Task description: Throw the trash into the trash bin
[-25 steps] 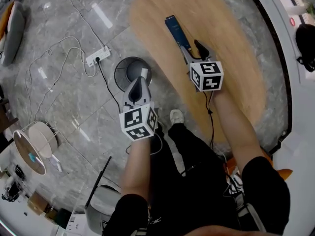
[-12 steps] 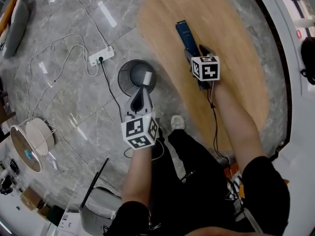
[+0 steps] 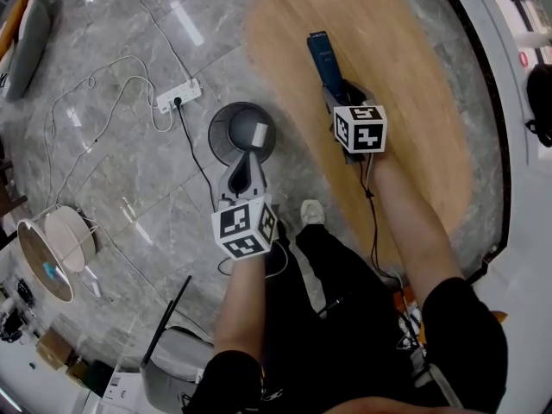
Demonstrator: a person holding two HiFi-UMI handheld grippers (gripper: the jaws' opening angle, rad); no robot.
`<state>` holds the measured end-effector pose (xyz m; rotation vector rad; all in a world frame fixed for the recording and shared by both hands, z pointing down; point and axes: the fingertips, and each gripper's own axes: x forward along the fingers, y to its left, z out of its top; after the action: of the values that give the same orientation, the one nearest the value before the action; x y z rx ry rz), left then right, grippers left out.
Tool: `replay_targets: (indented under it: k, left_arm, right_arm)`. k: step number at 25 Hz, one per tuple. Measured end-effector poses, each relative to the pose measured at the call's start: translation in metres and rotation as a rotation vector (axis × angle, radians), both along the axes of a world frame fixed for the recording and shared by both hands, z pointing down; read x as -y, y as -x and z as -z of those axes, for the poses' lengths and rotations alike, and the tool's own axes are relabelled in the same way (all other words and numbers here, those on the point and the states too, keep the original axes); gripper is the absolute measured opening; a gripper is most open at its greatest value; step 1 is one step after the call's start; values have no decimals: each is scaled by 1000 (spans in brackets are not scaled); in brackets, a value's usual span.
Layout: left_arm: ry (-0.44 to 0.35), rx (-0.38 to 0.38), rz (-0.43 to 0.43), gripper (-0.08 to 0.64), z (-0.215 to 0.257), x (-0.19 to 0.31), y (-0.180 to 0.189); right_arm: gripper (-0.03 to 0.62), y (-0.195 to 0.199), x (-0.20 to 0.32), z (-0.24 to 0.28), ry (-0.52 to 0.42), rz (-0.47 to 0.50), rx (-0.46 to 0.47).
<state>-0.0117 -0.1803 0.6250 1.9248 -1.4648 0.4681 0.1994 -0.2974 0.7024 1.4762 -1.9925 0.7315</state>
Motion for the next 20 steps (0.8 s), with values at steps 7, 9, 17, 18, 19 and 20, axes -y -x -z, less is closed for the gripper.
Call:
replay_targets:
  k: [7, 9, 17, 18, 19, 20]
  left_arm:
    - [-31, -21, -23, 11, 15, 9, -9]
    - [-39, -29, -32, 11, 20, 9, -14]
    - [-41, -50, -52, 11, 27, 6, -14]
    - [-37, -52, -51, 12, 26, 5, -13]
    - [-35, -53, -50, 11, 25, 4, -11]
    - [-34, -55, -49, 12, 24, 3, -9]
  right_arm:
    - [210, 4, -41, 79, -162, -86, 61]
    - [210, 4, -62, 95, -181, -107, 83]
    - [210, 28, -119, 122, -212, -67, 65]
    - [210, 34, -121, 121, -210, -51, 62]
    - [210, 40, -122, 119, -207, -37, 62]
    - [210, 45, -122, 118, -204, -26, 66]
